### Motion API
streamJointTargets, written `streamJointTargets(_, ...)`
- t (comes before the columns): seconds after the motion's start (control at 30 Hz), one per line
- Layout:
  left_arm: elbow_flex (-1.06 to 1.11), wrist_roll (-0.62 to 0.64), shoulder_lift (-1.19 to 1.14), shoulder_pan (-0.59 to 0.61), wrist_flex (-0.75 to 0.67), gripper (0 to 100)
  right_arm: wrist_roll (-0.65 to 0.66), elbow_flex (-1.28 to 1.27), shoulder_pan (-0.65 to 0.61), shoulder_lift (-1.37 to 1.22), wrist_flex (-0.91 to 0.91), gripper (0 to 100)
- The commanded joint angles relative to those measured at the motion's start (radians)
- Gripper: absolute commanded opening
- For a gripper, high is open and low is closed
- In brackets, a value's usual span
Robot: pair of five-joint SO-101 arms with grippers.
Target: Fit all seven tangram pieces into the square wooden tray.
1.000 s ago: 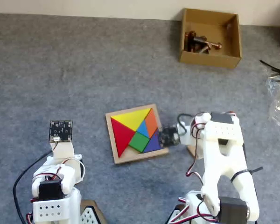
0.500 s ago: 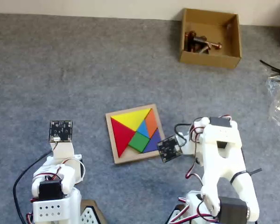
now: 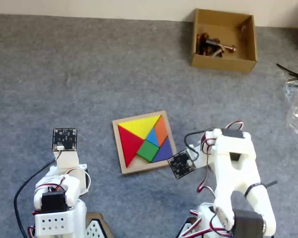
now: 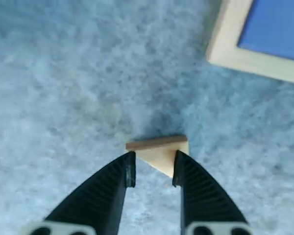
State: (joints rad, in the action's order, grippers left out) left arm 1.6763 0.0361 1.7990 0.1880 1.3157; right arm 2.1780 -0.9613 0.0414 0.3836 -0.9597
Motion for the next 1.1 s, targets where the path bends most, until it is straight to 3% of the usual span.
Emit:
streamJointTargets(0.0,0.021,0.002,-0.007,0.008,0.008,0,0.012,-0.005,0.004,0.024,0.062,11.6)
streamJointTargets(0.33,0.021,0.002,-0.007,0.008,0.008,0,0.002,-0.004,0.004,-0.079,0.07,11.5)
streamJointTargets(0.73,0.021,0.002,-0.007,0.008,0.008,0,-0.433,-0.005,-0.041,-0.16,0.154,11.5)
streamJointTargets(1.07,0.021,0.002,-0.007,0.008,0.008,0,-0.925,-0.004,-0.154,-0.196,0.156,11.5)
